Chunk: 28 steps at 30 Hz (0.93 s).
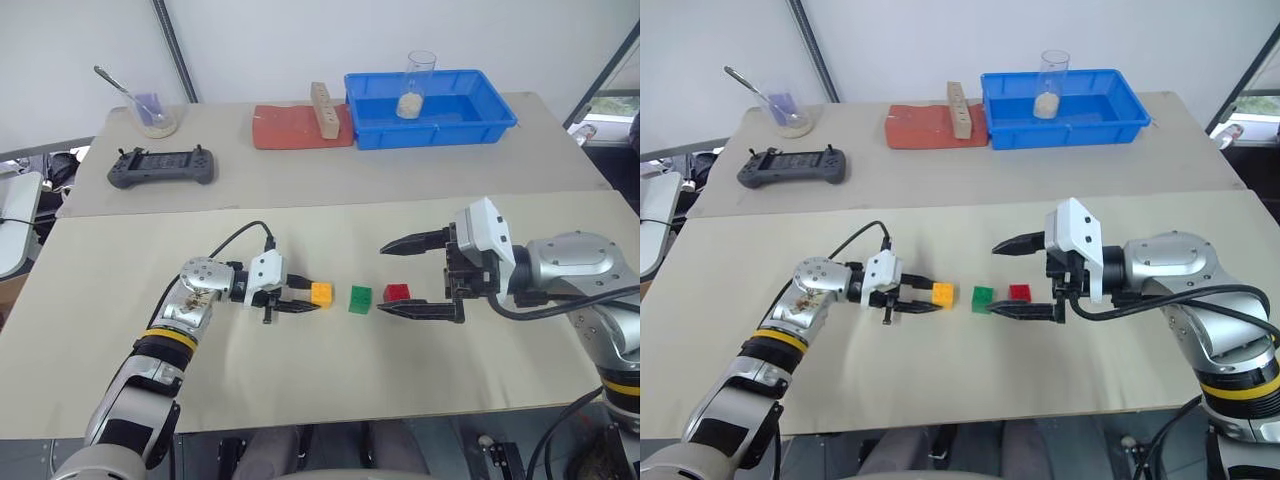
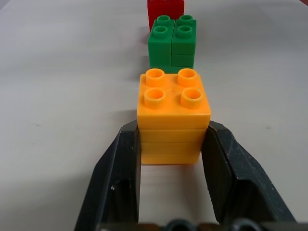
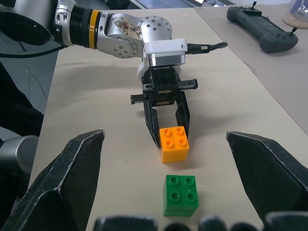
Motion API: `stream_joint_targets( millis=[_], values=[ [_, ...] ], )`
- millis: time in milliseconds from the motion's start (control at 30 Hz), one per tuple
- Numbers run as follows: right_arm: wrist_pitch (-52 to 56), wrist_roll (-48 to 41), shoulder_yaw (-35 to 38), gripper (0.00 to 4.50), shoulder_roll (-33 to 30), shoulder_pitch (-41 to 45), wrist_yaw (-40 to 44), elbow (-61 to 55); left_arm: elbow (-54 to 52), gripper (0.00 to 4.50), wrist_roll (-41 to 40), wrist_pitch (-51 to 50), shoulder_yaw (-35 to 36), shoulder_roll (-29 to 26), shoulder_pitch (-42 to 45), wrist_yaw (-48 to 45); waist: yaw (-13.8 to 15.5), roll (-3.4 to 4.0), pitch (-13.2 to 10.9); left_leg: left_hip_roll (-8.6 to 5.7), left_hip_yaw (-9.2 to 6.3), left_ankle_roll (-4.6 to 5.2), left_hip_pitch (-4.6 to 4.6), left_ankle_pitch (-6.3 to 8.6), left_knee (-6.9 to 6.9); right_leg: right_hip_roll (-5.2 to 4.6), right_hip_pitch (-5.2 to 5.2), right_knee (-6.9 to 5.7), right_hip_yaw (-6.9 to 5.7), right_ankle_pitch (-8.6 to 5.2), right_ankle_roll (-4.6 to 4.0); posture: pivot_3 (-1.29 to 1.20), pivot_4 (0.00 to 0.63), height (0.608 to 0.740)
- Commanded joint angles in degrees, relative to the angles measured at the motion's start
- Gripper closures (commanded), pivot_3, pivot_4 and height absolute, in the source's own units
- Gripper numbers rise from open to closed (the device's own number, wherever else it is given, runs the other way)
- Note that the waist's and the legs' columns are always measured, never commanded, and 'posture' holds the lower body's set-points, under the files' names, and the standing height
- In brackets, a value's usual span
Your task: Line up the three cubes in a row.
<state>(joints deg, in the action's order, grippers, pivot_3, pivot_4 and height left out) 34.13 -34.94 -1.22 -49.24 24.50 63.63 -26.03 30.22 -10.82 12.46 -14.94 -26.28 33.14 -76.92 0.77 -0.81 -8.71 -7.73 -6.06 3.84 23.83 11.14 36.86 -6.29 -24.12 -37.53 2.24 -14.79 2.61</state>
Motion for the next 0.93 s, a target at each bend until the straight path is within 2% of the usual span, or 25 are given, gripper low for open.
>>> stream_joint_targets(
  millis=[33,167,200,333,567,700,933],
  values=[
    [0.53,-0.43,0.83,0.0,-0.57,1.48,-0.14,-0.75,1.11,2.19,1.02,1.06,0.5,0.37,1.14,-0.02,-0.01,0.0,0.0,0.0,0.0,0.0,0.0,0.0,0.01,0.0,0.0,-0.01,0.0,0.0,0.0,0.0,0.15,0.74],
    [1.17,-0.73,0.91,0.0,-0.64,1.55,-0.23,-1.02,1.4,0.33,0.82,0.06,1.03,0.39,1.48,-0.82,-0.1,-0.01,0.0,0.01,0.0,0.0,0.0,0.0,0.01,0.04,-0.03,-0.04,0.01,0.0,0.0,0.0,0.15,0.74],
    [1.22,-0.65,0.9,0.0,-0.65,1.55,-0.22,-1.03,1.19,0.1,0.83,-0.04,1.18,0.17,1.46,-0.98,-0.1,0.0,0.0,0.01,0.0,0.0,0.01,0.0,0.01,0.04,-0.03,-0.04,0.01,0.0,0.0,0.0,0.15,0.74],
    [1.18,-0.34,1.69,0.0,-1.17,1.03,-0.22,-0.63,-2.57,0.1,0.12,-1.94,2.72,-1.76,0.52,-0.68,-0.11,-0.01,-0.01,0.01,0.0,0.0,0.01,0.0,0.01,0.05,-0.03,-0.04,0.01,0.0,0.0,0.0,0.15,0.74],
    [-3.67,1.73,8.31,0.0,-5.15,-5.37,1.29,2.65,-27.05,0.1,-5.83,-18.53,12.45,-15.34,-7.44,3.03,-0.5,0.0,-0.01,0.05,0.0,0.02,0.01,0.04,-0.03,0.08,-0.1,-0.06,0.05,0.0,0.0,0.0,0.15,0.74],
    [-6.63,3.03,11.5,0.0,-6.02,-8.67,2.02,6.41,-34.98,0.1,-5.99,-23.97,18.66,-21.48,-11.98,7.76,-0.26,0.03,-0.02,0.06,0.03,0.0,-0.02,0.03,-0.02,0.1,-0.04,-0.03,0.05,0.0,0.0,0.0,0.15,0.74],
    [-11.08,6.38,10.0,0.0,-4.41,-7.9,1.9,12.36,-38.02,0.1,-6.9,-27.99,19.17,-22.18,-13.11,10.67,0.07,0.05,-0.03,0.05,0.05,-0.02,-0.08,0.02,-0.02,0.08,0.01,-0.03,0.04,0.0,0.0,0.0,0.15,0.74]
  ],
)
